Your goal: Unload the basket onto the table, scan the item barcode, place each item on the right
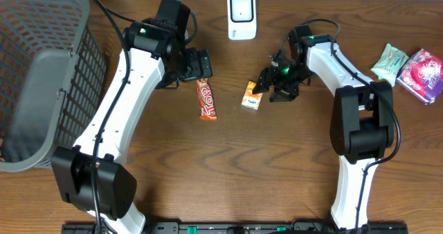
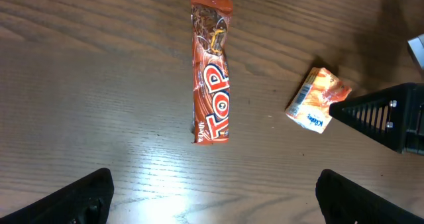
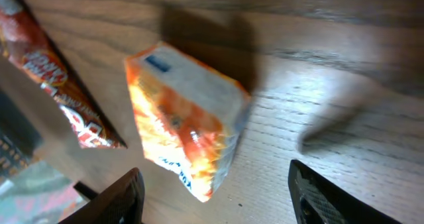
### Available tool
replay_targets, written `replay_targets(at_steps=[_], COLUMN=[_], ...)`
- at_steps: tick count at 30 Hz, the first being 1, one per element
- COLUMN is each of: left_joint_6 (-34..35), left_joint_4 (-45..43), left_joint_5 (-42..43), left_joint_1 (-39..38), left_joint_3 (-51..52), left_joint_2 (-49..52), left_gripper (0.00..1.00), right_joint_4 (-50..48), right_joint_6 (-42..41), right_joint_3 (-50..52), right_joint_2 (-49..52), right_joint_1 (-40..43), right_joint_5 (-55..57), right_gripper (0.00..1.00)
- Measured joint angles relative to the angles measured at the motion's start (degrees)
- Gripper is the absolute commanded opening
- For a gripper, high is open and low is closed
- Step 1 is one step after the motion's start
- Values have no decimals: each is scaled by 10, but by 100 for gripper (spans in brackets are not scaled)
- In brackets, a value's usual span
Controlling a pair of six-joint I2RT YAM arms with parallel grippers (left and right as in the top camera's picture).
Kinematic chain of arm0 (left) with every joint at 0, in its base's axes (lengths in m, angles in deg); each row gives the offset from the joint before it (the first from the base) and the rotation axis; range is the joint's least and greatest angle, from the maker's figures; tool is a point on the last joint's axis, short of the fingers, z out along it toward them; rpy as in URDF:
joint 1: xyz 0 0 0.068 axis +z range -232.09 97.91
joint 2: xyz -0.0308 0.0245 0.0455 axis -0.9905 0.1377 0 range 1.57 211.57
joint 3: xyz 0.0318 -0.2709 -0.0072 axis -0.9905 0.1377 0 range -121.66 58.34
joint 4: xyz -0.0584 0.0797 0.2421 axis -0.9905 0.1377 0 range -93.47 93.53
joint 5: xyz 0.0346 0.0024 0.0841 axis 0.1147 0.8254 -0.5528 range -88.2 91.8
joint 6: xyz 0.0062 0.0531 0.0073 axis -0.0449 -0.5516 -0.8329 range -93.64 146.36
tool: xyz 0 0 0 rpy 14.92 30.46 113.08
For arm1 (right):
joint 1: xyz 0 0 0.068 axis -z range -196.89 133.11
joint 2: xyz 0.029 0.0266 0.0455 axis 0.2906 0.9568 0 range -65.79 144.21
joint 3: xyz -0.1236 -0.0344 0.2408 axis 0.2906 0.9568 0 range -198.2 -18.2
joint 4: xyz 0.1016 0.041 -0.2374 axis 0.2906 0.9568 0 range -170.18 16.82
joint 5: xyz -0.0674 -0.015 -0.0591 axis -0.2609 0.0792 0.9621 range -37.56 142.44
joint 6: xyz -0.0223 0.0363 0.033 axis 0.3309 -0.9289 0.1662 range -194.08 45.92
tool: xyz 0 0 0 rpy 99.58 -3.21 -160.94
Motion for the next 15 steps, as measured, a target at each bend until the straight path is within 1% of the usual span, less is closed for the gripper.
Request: replay_targets(at_steps=[3, 5, 7, 10, 11, 13, 15], left_joint_6=[0, 0, 0, 0, 0, 0, 0], left_joint_4=[0, 0, 0, 0, 0, 0, 0], left_joint_5=[0, 0, 0, 0, 0, 0, 0], left_joint_1=[0, 0, 0, 0, 0, 0, 0], left_joint_3=[0, 0, 0, 0, 0, 0, 0], left_joint_2=[0, 0, 0, 0, 0, 0, 0], left_gripper=[98, 98, 98, 98, 98, 98, 98], right_joint_4=[-12, -26, -43, -83, -95, -117, -124], right_joint_6=[-27, -47, -67, -95, -103, -121, -131], right_joint_3=[4, 14, 24, 41, 47, 61, 66], right_joint_2=[0, 0, 0, -5, -7, -9, -12], right_joint_1=[-2, -5, -8, -13, -14, -16, -17], right_joint_5=[15, 22, 19, 16, 15, 4, -4], right_gripper=[59, 53, 45, 29, 19, 1, 1])
